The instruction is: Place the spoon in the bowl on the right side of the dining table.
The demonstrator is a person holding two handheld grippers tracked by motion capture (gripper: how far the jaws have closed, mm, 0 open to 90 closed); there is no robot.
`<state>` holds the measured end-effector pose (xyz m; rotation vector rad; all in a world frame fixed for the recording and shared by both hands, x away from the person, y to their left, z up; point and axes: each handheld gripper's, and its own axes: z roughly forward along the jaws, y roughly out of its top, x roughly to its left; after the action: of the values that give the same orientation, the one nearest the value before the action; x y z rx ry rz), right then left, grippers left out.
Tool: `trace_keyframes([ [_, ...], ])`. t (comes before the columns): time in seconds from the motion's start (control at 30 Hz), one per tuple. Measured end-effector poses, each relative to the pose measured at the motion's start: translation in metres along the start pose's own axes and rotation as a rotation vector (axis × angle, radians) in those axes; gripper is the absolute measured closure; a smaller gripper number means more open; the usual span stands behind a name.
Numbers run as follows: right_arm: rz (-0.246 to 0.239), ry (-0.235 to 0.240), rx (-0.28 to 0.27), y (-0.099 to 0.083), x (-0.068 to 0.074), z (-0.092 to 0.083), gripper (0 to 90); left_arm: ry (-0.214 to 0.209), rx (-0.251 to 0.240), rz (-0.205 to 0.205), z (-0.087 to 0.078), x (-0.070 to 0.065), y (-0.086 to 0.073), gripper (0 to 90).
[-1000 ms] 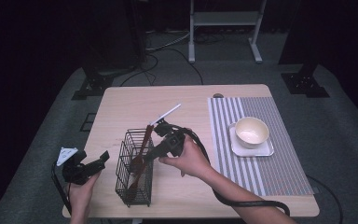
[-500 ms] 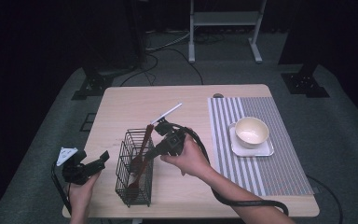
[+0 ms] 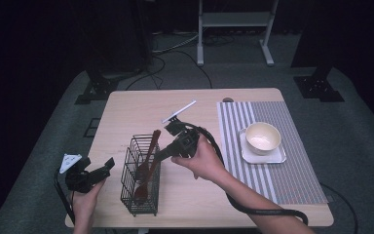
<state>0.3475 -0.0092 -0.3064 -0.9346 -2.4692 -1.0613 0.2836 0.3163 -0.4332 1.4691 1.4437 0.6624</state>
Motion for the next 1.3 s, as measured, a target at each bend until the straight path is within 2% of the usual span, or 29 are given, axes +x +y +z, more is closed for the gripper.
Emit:
trace_keyframes([
  [0.3,-0.007,-0.002,-0.017,0.003,0.004,-0.018,83.4,-0.001,0.001,-0.001,0.000,0.000,0.000,1.6],
  [0.67,0.010,0.017,-0.038,0.007,0.005,-0.035,83.4,0.000,0.000,0.004,0.001,0.000,0.000,1.7],
  [1.3,0.043,0.044,-0.079,0.006,-0.001,-0.065,83.5,0.000,0.007,0.009,0.002,-0.001,-0.001,1.6],
])
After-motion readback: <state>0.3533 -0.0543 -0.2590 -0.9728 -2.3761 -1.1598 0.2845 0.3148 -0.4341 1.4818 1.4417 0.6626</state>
